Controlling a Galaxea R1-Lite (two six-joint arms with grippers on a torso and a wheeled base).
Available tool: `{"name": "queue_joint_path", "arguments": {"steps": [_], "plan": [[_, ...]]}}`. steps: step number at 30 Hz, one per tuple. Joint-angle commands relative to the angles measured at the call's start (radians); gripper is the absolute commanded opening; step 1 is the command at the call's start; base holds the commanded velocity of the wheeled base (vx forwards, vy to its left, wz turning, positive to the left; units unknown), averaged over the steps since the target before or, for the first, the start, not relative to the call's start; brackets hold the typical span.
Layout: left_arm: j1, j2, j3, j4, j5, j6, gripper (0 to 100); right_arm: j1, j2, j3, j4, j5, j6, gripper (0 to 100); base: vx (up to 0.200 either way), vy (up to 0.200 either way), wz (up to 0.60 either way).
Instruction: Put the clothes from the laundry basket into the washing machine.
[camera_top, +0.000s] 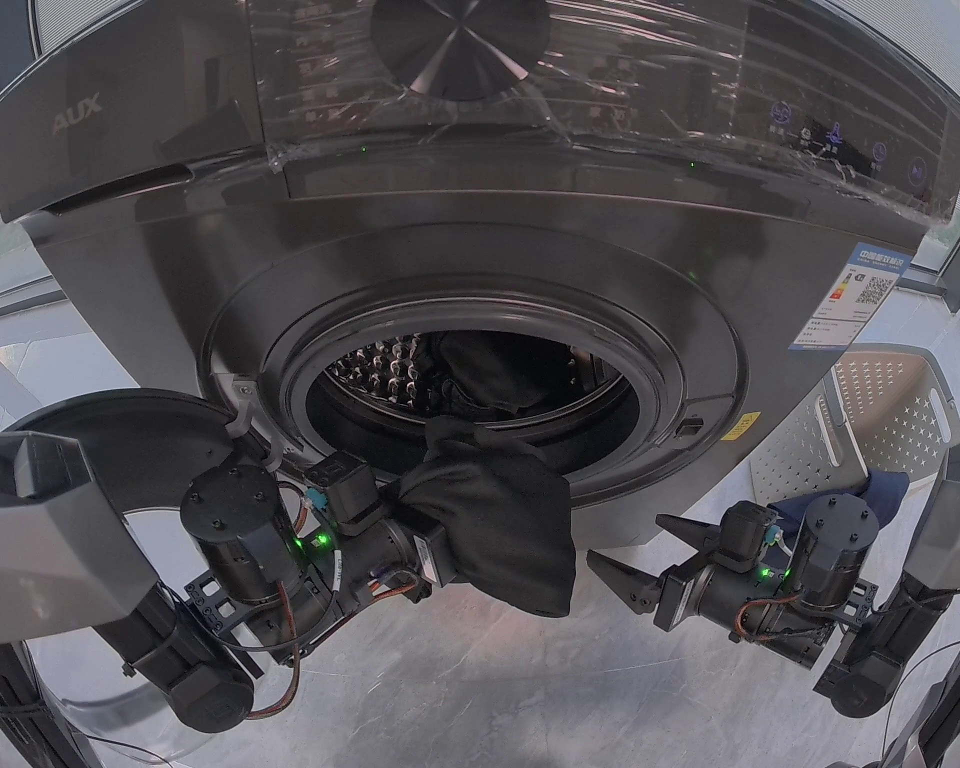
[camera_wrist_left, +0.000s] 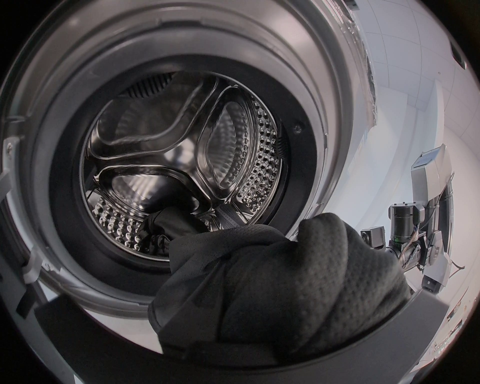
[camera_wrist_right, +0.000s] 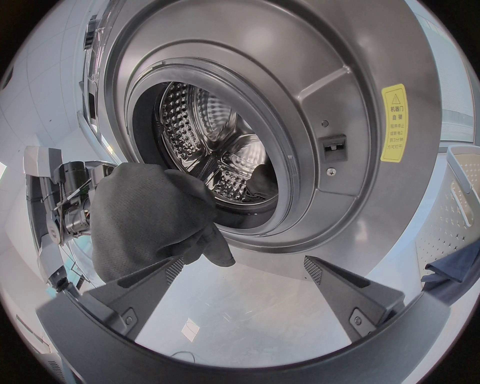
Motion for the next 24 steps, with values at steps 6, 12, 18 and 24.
{"name": "queue_joint_path", "arguments": {"steps": [6, 12, 18, 24], "plan": [[0.012, 0.097, -0.097, 0.001, 0.011, 0.0, 0, 0.082, -0.001, 0.096, -0.001, 0.004, -0.005, 100, 0.0, 0.0, 0.0], [0.0, 0.16, -0.164, 0.001, 0.018, -0.002, 0, 0.09, -0.005, 0.099, -0.001, 0.003, -0.007, 100, 0.0, 0.0, 0.0], [0.026, 0.263, -0.327, 0.002, 0.069, -0.002, 0, 0.096, -0.002, 0.105, -0.001, 0.003, -0.008, 100, 0.0, 0.0, 0.0], [0.055, 0.332, -0.468, 0.016, 0.078, -0.003, 0, 0.096, 0.001, 0.105, -0.001, 0.003, -0.007, 100, 0.0, 0.0, 0.0]]}}
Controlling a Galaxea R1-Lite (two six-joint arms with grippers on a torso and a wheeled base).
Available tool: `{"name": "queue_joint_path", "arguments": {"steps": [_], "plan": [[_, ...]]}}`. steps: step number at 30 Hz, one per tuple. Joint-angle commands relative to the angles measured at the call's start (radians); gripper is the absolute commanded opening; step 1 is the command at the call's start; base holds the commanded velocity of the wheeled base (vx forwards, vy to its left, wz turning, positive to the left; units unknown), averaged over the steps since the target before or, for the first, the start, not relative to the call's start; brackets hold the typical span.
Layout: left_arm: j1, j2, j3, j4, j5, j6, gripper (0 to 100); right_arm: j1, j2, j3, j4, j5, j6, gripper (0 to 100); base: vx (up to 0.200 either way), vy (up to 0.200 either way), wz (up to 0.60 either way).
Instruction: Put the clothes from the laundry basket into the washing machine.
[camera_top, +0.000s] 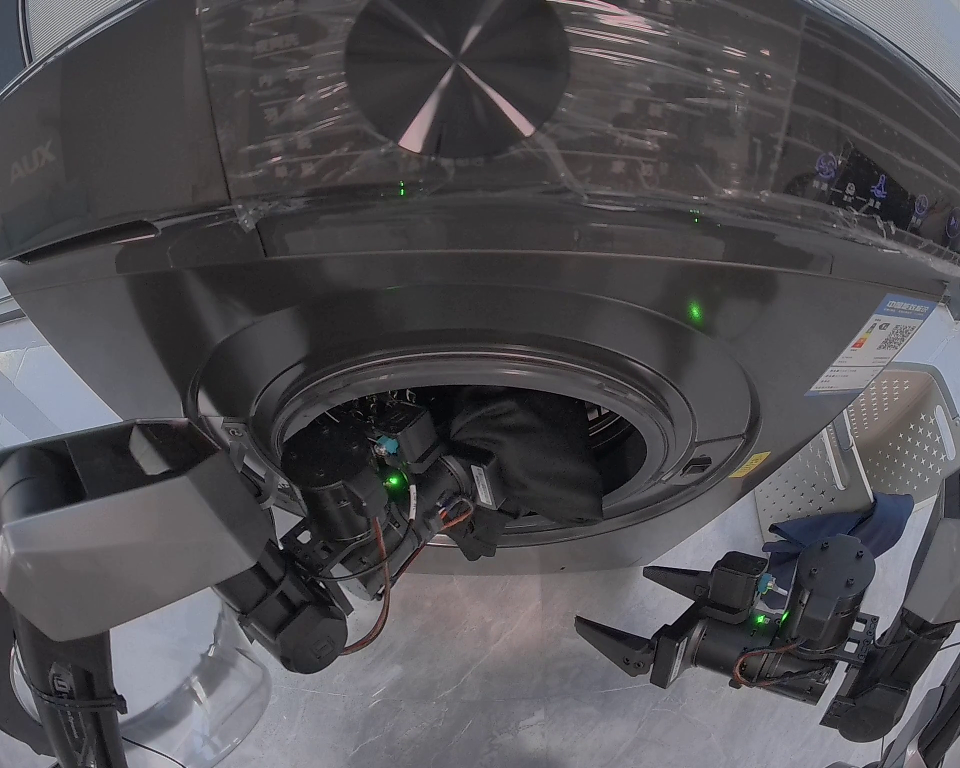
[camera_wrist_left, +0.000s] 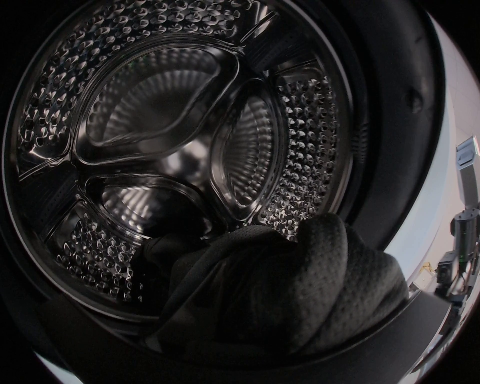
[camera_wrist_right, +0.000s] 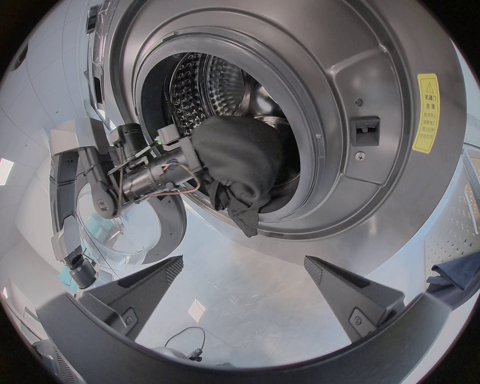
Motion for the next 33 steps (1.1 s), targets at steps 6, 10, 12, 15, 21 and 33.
{"name": "queue_joint_path", "arguments": {"steps": [6, 10, 12, 15, 21, 33], "plan": [[0.048, 0.123, -0.193, 0.043, 0.024, -0.003, 0, 0.002, 0.005, 0.0, -0.001, 0.0, 0.001, 100, 0.0, 0.0, 0.0], [0.049, 0.139, -0.278, 0.085, 0.027, -0.004, 0, 0.002, 0.005, 0.0, -0.001, 0.0, 0.001, 100, 0.0, 0.0, 0.0], [0.049, 0.146, -0.31, 0.112, 0.027, -0.004, 0, 0.002, 0.005, -0.006, -0.001, -0.003, 0.001, 100, 0.0, 0.0, 0.0], [0.049, 0.167, -0.364, 0.131, 0.041, -0.004, 0, 0.001, 0.0, -0.012, -0.001, -0.003, 0.001, 100, 0.0, 0.0, 0.0], [0.051, 0.21, -0.47, 0.172, 0.062, -0.006, 0, -0.001, -0.003, -0.012, -0.001, -0.004, 0.001, 100, 0.0, 0.0, 0.0], [0.1, 0.219, -0.647, 0.292, 0.07, -0.015, 0, -0.008, 0.005, -0.021, -0.001, -0.003, 0.001, 100, 0.0, 0.0, 0.0]]}}
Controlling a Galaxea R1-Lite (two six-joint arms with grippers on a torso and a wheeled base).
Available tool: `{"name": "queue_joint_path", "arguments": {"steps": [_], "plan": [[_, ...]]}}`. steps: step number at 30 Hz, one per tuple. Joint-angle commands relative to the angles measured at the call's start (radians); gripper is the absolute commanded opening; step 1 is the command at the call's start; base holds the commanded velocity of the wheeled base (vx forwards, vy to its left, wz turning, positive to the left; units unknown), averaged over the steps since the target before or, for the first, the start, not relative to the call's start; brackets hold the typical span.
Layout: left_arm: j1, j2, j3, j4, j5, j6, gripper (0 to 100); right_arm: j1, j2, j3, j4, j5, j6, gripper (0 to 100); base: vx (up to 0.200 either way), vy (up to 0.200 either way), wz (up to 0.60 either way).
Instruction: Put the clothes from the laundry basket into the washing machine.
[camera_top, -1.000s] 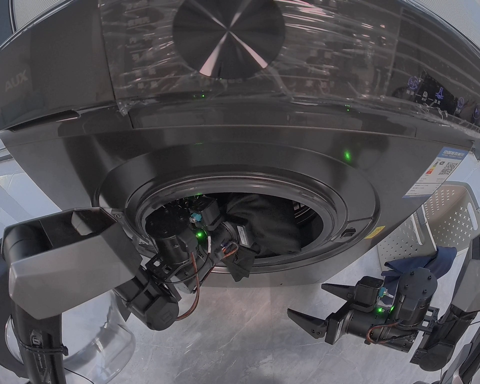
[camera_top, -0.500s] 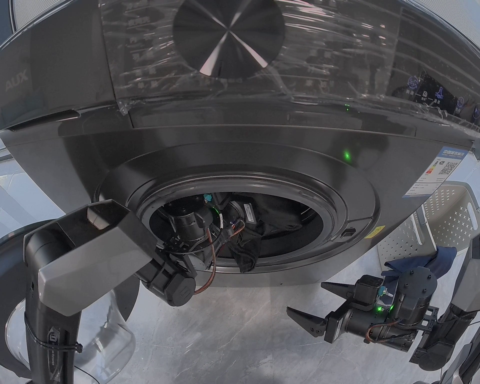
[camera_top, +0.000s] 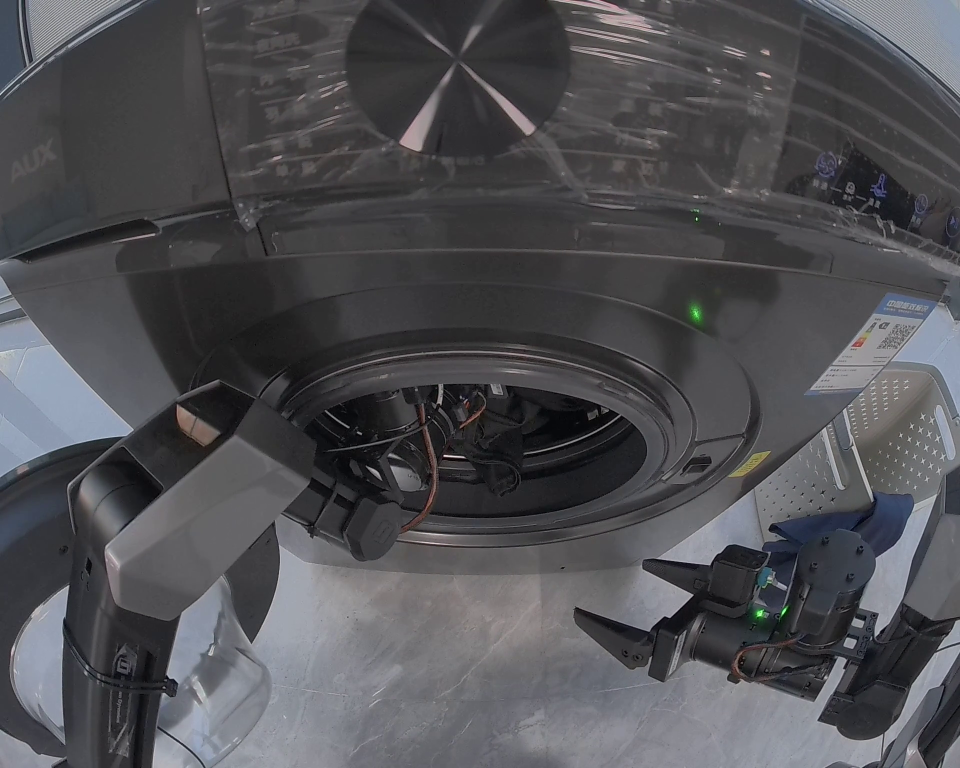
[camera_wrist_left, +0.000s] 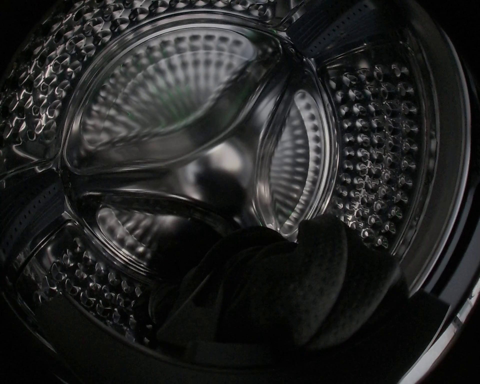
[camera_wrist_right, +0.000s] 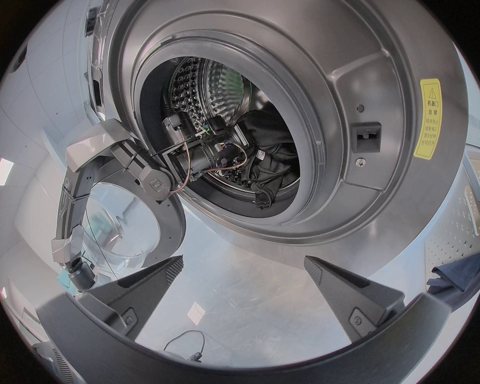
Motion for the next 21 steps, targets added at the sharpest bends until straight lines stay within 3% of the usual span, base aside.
{"name": "queue_joint_path", "arguments": {"steps": [1, 18, 19, 21], "plan": [[0.005, 0.007, -0.042, 0.006, 0.001, -0.005, 0, -0.003, 0.005, -0.005, 0.0, 0.001, 0.001, 100, 0.0, 0.0, 0.0], [0.021, 0.058, -0.178, 0.07, 0.011, -0.014, 0, -0.006, 0.004, -0.011, 0.0, 0.003, 0.0, 100, 0.0, 0.0, 0.0], [0.021, 0.055, -0.172, 0.069, 0.013, -0.015, 100, -0.006, 0.004, -0.013, 0.0, 0.003, 0.0, 100, 0.0, 0.0, 0.0], [0.019, 0.044, -0.154, 0.066, 0.018, -0.018, 100, -0.005, 0.004, -0.013, 0.0, 0.003, 0.0, 100, 0.0, 0.0, 0.0]]}}
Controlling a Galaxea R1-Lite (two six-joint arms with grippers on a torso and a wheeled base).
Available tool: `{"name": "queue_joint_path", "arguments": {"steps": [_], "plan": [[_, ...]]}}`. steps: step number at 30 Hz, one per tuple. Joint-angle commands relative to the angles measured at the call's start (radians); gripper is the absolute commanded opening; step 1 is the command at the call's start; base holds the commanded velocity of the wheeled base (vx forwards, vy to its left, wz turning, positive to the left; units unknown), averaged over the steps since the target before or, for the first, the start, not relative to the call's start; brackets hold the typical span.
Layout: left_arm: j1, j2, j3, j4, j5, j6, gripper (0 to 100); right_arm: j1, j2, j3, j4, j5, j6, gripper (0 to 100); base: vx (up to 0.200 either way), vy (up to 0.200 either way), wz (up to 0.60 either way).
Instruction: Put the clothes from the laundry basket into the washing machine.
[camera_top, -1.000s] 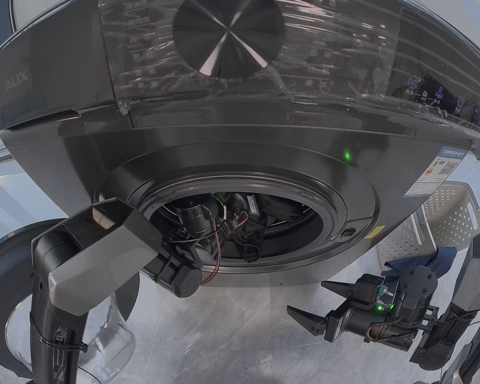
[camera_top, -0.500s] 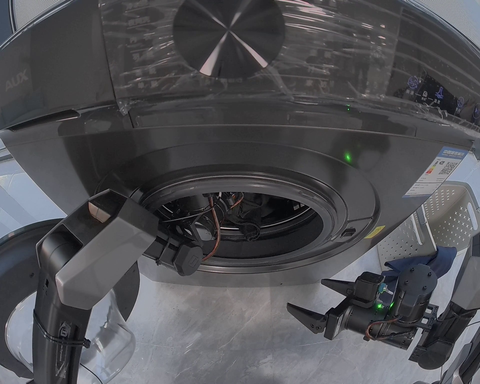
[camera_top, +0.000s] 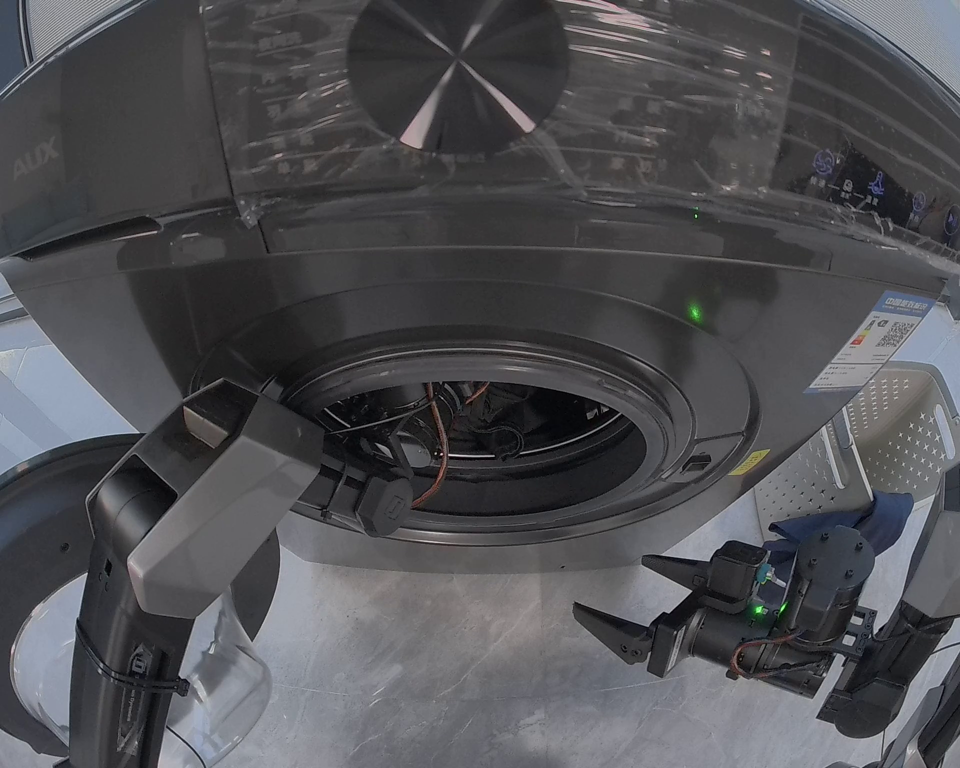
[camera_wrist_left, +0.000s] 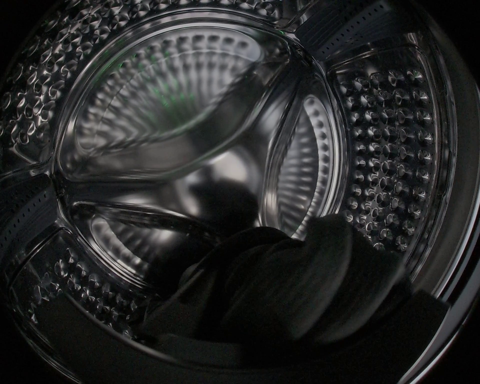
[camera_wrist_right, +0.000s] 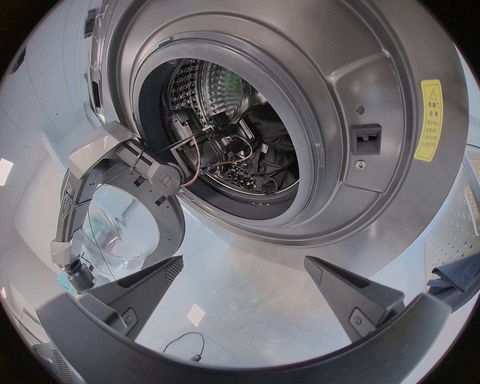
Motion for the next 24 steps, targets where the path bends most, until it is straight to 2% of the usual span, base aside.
{"name": "queue_joint_path", "arguments": {"steps": [1, 6, 10, 16, 21, 22, 23, 24], "plan": [[0.001, -0.016, 0.027, -0.004, 0.006, -0.005, 100, 0.002, 0.001, -0.001, -0.001, 0.001, 0.0, 100, 0.0, 0.0, 0.0], [-0.014, -0.147, 0.263, 0.044, -0.005, -0.007, 100, 0.002, -0.005, -0.001, -0.001, -0.001, 0.0, 100, 0.0, 0.0, 0.0], [-0.042, -0.206, 0.369, 0.108, -0.057, -0.007, 100, 0.007, -0.003, -0.001, -0.001, -0.001, 0.0, 100, 0.0, 0.0, 0.0], [-0.057, -0.163, 0.355, 0.16, -0.098, -0.001, 100, 0.011, -0.005, 0.001, -0.001, -0.002, 0.0, 100, 0.0, 0.0, 0.0], [-0.054, -0.076, 0.272, 0.168, -0.086, 0.001, 100, 0.013, -0.005, 0.001, -0.001, -0.002, 0.0, 100, 0.0, 0.0, 0.0], [-0.054, -0.073, 0.266, 0.168, -0.085, -0.001, 0, 0.013, -0.005, 0.001, -0.001, -0.002, 0.0, 100, 0.0, 0.0, 0.0], [-0.043, -0.038, 0.174, 0.168, -0.051, -0.005, 0, 0.013, -0.002, 0.001, -0.001, -0.002, 0.0, 100, 0.0, 0.0, 0.0], [-0.043, -0.027, 0.15, 0.166, -0.034, -0.005, 0, 0.013, -0.002, 0.001, -0.001, -0.002, 0.0, 100, 0.0, 0.0, 0.0]]}}
